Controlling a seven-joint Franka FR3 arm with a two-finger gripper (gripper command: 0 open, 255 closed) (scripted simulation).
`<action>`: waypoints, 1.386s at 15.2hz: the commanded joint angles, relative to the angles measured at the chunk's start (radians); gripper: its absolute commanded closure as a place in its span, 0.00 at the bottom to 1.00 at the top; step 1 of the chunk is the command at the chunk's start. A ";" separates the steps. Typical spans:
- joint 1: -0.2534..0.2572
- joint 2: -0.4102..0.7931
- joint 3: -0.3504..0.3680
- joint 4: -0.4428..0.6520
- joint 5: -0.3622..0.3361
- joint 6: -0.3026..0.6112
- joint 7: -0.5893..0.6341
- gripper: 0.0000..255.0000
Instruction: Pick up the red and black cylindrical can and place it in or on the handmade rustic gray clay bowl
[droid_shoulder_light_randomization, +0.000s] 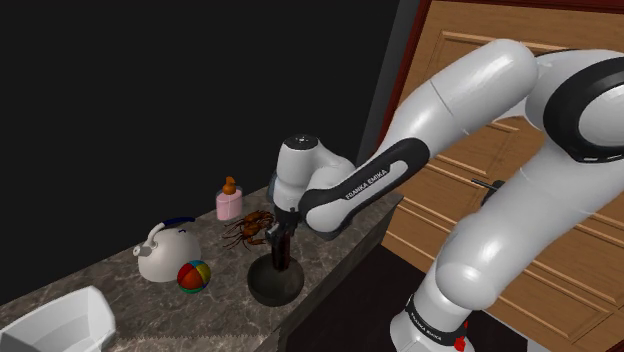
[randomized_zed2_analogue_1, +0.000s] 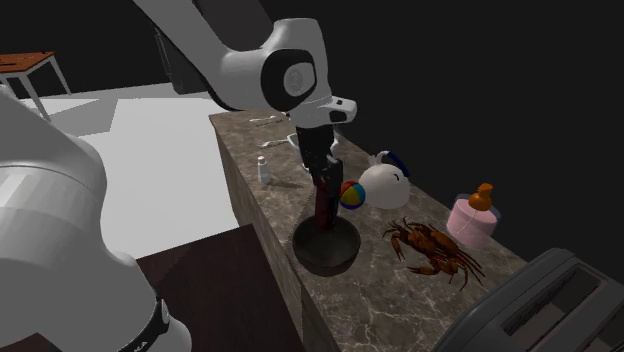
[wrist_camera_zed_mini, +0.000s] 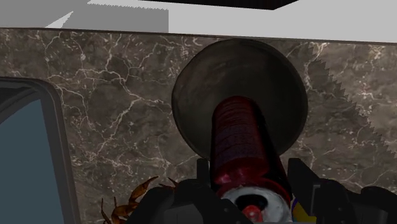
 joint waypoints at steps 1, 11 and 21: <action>-0.009 0.026 0.006 -0.007 -0.023 0.033 0.020 1.00; -0.051 0.142 0.025 -0.017 -0.156 0.143 0.129 1.00; -0.051 0.142 0.025 -0.017 -0.157 0.143 0.129 0.00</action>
